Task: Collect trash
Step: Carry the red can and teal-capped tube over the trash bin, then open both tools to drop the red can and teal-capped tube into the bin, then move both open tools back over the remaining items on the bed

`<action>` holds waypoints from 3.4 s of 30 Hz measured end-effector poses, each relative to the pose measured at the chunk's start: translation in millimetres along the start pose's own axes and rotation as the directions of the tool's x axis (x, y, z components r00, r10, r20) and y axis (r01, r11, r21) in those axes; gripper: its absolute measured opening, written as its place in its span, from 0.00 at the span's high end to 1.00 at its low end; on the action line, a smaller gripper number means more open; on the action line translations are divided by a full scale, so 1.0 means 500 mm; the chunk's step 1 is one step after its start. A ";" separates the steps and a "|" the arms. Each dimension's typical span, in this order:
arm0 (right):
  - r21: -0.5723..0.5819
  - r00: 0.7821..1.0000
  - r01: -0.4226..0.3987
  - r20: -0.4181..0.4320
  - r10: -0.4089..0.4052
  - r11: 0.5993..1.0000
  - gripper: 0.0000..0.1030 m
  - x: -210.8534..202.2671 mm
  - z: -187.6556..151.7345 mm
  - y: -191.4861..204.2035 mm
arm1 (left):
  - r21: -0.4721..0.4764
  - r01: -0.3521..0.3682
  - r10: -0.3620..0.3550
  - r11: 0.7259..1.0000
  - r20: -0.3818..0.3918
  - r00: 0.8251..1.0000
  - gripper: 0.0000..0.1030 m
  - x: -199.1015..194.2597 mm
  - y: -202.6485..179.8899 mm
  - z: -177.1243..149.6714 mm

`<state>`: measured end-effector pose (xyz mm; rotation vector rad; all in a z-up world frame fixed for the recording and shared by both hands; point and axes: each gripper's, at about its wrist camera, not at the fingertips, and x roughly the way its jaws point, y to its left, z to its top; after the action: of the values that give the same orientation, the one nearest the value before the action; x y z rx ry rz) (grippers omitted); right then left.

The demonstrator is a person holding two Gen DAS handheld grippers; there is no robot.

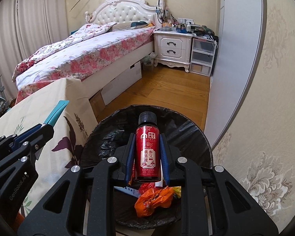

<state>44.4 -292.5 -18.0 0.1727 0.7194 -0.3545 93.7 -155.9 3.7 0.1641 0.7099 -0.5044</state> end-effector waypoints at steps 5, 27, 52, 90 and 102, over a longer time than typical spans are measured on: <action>0.015 1.000 0.009 -0.007 -0.009 1.000 0.77 0.013 -0.003 -0.011 | 0.016 -0.003 0.003 1.000 -0.015 1.000 0.83 0.024 -0.016 0.007; 0.049 0.999 0.034 -0.025 -0.033 0.998 0.67 0.035 -0.013 -0.033 | 0.007 -0.021 0.021 1.000 -0.051 0.998 0.46 0.057 -0.026 0.008; 0.020 1.000 0.029 0.007 -0.029 0.999 0.42 -0.007 -0.009 -0.003 | -0.046 -0.097 0.097 0.994 -0.011 0.995 0.29 -0.023 0.033 -0.005; -0.247 0.979 -0.203 -0.052 0.197 0.947 0.41 -0.076 -0.080 0.313 | -0.279 -0.357 0.334 0.892 -0.128 0.934 0.29 -0.180 0.348 -0.197; -0.266 0.976 -0.216 -0.069 0.205 0.939 0.41 -0.073 -0.090 0.335 | -0.240 -0.316 0.271 0.918 -0.202 0.941 0.58 -0.138 0.356 -0.203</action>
<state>54.0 -115.4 -21.3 -0.0053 0.7745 -0.0449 78.4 56.9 -31.5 0.0548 0.8915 -0.1009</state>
